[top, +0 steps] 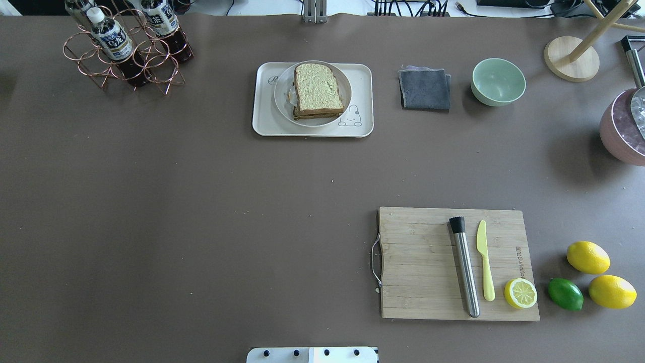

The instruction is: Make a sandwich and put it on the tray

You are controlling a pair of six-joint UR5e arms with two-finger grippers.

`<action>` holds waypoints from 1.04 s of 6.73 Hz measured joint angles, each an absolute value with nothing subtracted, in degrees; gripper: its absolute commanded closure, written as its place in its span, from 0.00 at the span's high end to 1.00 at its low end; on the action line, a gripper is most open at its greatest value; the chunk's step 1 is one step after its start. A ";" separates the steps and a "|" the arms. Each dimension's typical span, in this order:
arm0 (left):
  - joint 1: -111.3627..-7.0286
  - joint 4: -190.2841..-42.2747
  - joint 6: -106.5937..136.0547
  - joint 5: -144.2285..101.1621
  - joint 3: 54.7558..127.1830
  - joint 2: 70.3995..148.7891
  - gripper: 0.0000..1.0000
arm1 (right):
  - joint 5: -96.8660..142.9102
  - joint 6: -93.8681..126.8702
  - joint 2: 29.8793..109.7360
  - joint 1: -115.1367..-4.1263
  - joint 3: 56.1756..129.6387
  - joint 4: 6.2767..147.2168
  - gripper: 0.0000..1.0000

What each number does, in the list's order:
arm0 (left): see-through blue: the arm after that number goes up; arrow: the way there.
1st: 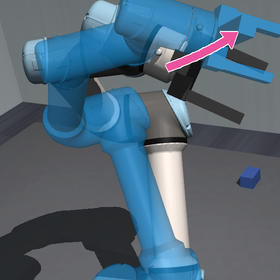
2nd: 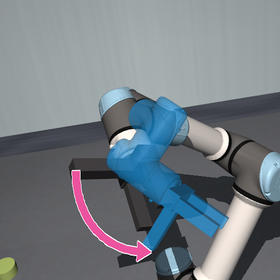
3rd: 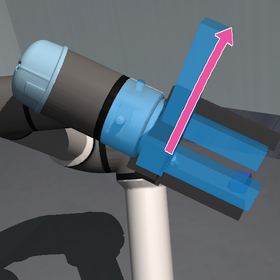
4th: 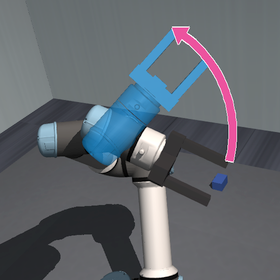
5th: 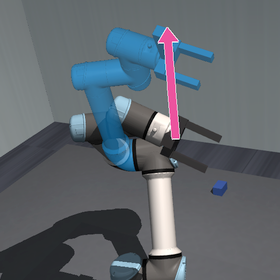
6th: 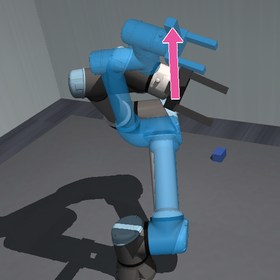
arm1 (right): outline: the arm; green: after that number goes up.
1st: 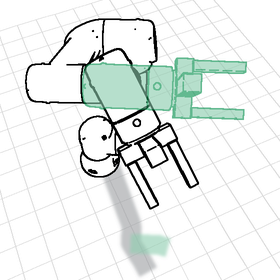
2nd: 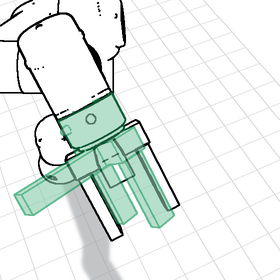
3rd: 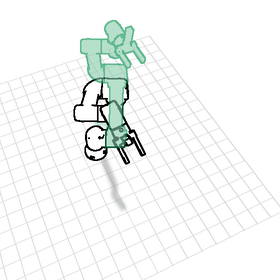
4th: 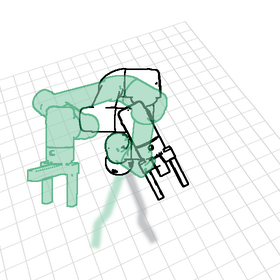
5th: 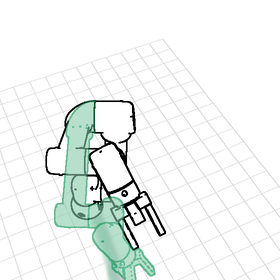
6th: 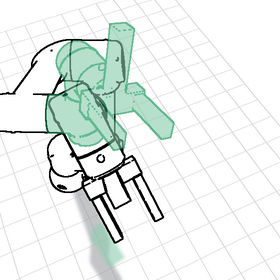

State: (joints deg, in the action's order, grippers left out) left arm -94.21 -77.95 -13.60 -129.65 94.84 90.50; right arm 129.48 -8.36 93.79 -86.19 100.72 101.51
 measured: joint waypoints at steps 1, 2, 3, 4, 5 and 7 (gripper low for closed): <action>-94.21 -78.00 -11.62 -129.70 94.92 90.61 0.98 | 129.52 -8.35 93.76 -86.21 100.72 101.51 1.00; -94.22 -78.03 -10.44 -129.71 95.00 90.61 0.98 | 129.54 -8.35 93.72 -86.22 100.72 101.51 1.00; -94.22 -78.04 -9.99 -129.72 95.03 90.62 0.98 | 129.55 -8.35 93.71 -86.22 100.72 101.51 1.00; -94.22 -78.04 -9.83 -129.72 95.00 90.60 0.98 | 129.57 -8.35 93.70 -86.22 100.72 101.51 1.00; -94.22 -78.05 -9.78 -129.72 94.93 90.53 0.98 | 129.61 -8.35 93.69 -86.22 100.73 101.51 1.00; -94.22 -78.05 -9.76 -129.75 94.88 90.15 0.98 | 129.63 -8.35 93.57 -86.22 100.74 101.51 1.00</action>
